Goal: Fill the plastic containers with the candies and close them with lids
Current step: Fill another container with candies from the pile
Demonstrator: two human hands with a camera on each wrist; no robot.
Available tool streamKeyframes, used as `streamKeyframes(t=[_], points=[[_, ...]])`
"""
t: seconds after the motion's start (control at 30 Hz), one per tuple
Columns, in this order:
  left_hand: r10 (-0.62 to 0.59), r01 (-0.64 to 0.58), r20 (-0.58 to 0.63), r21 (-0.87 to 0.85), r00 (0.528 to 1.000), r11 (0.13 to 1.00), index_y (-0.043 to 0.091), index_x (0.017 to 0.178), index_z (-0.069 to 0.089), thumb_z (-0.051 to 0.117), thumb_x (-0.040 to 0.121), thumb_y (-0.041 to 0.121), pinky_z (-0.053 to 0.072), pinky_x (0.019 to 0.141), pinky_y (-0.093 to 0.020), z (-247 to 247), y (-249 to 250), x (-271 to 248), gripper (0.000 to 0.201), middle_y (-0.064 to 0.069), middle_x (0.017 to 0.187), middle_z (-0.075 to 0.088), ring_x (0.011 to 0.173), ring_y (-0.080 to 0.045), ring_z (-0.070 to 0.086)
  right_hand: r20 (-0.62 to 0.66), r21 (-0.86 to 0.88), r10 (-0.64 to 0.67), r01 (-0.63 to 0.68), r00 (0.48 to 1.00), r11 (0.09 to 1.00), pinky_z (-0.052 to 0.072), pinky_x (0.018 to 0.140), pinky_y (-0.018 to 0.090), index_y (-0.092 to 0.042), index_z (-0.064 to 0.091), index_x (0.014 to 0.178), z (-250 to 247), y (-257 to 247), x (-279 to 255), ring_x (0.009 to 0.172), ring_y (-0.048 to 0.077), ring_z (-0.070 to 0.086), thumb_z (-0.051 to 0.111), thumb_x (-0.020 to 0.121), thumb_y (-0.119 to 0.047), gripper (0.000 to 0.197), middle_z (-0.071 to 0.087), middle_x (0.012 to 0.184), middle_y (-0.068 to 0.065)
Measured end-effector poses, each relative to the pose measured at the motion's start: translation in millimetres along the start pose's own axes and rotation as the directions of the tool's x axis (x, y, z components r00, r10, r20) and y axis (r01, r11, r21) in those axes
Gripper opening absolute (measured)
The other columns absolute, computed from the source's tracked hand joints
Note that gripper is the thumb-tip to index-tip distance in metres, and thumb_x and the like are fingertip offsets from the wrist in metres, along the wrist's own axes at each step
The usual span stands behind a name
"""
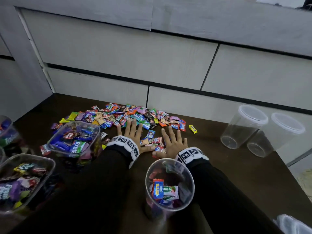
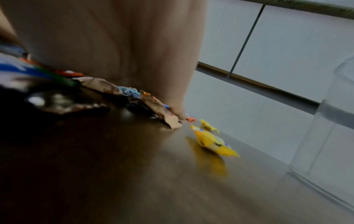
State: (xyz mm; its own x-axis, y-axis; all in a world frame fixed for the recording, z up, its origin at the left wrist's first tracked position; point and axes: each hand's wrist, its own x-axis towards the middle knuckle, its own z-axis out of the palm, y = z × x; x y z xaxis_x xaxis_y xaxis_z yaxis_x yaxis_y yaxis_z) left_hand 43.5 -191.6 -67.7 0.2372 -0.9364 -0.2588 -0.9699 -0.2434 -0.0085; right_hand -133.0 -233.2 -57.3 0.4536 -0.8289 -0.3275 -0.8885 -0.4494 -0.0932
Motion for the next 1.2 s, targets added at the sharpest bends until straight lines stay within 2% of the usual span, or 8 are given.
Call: streamKeyframes(t=[0.13, 0.4, 0.5, 0.6, 0.8, 0.9, 1.07, 1.2], points=[[0.056, -0.052, 0.057, -0.073, 0.997, 0.996, 0.029, 0.154, -0.010, 0.034, 0.084, 0.079, -0.007, 0.115, -0.060, -2.3, 2.0, 8.4, 0.097, -0.004, 0.161, -0.023, 0.147, -0.031, -0.022, 0.046, -0.063, -0.130, 0.133, 0.990, 0.989, 0.011, 0.105, 0.071, -0.047, -0.003, 0.147, -5.9, -2.0, 7.2, 0.146, 0.036, -0.003, 0.039, 0.086, -0.070, 0.077, -0.007, 0.160, -0.004], [0.238, -0.247, -0.107, -0.082, 0.965, 0.966, 0.030, 0.151, 0.022, 0.046, 0.095, 0.055, 0.014, 0.117, -0.052, -8.4, 7.7, -7.7, 0.066, -0.004, 0.157, 0.018, 0.146, -0.022, 0.015, -0.160, -0.195, -0.237, 0.205, 0.958, 0.959, 0.037, 0.098, 0.048, -0.031, 0.035, 0.138, -16.5, 3.3, -9.4, 0.126, 0.029, 0.034, 0.044, 0.094, -0.047, 0.048, 0.035, 0.139, 0.009], [0.265, -0.272, -0.179, -0.012, 0.947, 0.962, 0.030, 0.151, 0.022, 0.051, 0.088, 0.065, 0.016, 0.118, -0.049, -15.4, 3.9, -9.2, 0.078, -0.004, 0.159, 0.012, 0.147, -0.025, 0.011, -0.179, 0.000, -0.107, 0.109, 0.978, 0.994, 0.031, 0.104, 0.053, -0.037, 0.027, 0.142, -17.4, 20.2, -18.5, 0.135, 0.028, 0.026, 0.049, 0.084, -0.065, 0.068, 0.028, 0.147, 0.004], [0.293, -0.294, -0.024, -0.037, 0.956, 0.955, 0.035, 0.155, -0.001, 0.044, 0.087, 0.072, 0.004, 0.118, -0.057, -15.9, 6.5, -6.9, 0.090, 0.000, 0.162, -0.017, 0.150, -0.027, -0.011, -0.050, 0.102, 0.051, -0.046, 0.997, 0.994, 0.017, 0.111, 0.061, -0.039, 0.001, 0.149, -6.9, 31.4, -31.4, 0.147, 0.028, 0.003, 0.054, 0.069, -0.079, 0.104, -0.001, 0.160, -0.005], [0.383, -0.383, 0.001, 0.053, 0.924, 0.922, 0.039, 0.154, 0.008, 0.037, 0.099, 0.056, 0.012, 0.116, -0.055, -8.3, 24.0, -7.5, 0.064, 0.002, 0.164, -0.005, 0.150, -0.027, 0.003, 0.050, -0.038, -0.158, 0.160, 0.986, 0.986, 0.001, 0.114, 0.057, -0.031, -0.016, 0.149, 11.0, 32.9, -38.1, 0.147, 0.022, -0.012, 0.050, 0.058, -0.088, 0.126, -0.020, 0.158, -0.003], [0.358, -0.353, -0.125, 0.061, 0.925, 0.934, 0.040, 0.150, 0.025, 0.044, 0.097, 0.052, 0.026, 0.109, -0.045, -3.2, 28.3, -14.8, 0.057, 0.001, 0.159, 0.016, 0.141, -0.026, 0.022, 0.032, -0.122, -0.161, 0.163, 0.987, 0.979, 0.010, 0.113, 0.057, -0.030, -0.011, 0.150, 11.8, 28.4, -36.8, 0.147, 0.026, 0.000, 0.023, 0.058, -0.093, 0.117, -0.008, 0.160, -0.001], [0.319, -0.319, -0.176, 0.032, 0.931, 0.947, 0.033, 0.140, 0.040, 0.050, 0.096, 0.046, 0.035, 0.095, -0.038, -4.2, 32.8, -27.6, 0.047, -0.003, 0.139, 0.033, 0.124, -0.025, 0.035, -0.126, -0.353, -0.230, 0.173, 0.965, 0.920, 0.035, 0.094, 0.044, -0.025, 0.017, 0.149, 7.3, 15.9, -42.0, 0.126, 0.028, 0.034, 0.031, 0.084, -0.075, 0.083, 0.027, 0.146, 0.008], [0.350, -0.355, -0.091, -0.051, 0.932, 0.933, 0.022, 0.128, 0.044, 0.053, 0.096, 0.037, 0.042, 0.091, -0.038, -7.2, 27.9, -38.3, 0.036, -0.008, 0.128, 0.032, 0.116, -0.028, 0.040, -0.096, -0.226, -0.293, 0.266, 0.951, 0.937, 0.045, 0.090, 0.042, -0.014, 0.036, 0.136, 2.2, 4.0, -59.4, 0.117, 0.029, 0.040, 0.036, 0.095, -0.056, 0.058, 0.035, 0.130, 0.013]])
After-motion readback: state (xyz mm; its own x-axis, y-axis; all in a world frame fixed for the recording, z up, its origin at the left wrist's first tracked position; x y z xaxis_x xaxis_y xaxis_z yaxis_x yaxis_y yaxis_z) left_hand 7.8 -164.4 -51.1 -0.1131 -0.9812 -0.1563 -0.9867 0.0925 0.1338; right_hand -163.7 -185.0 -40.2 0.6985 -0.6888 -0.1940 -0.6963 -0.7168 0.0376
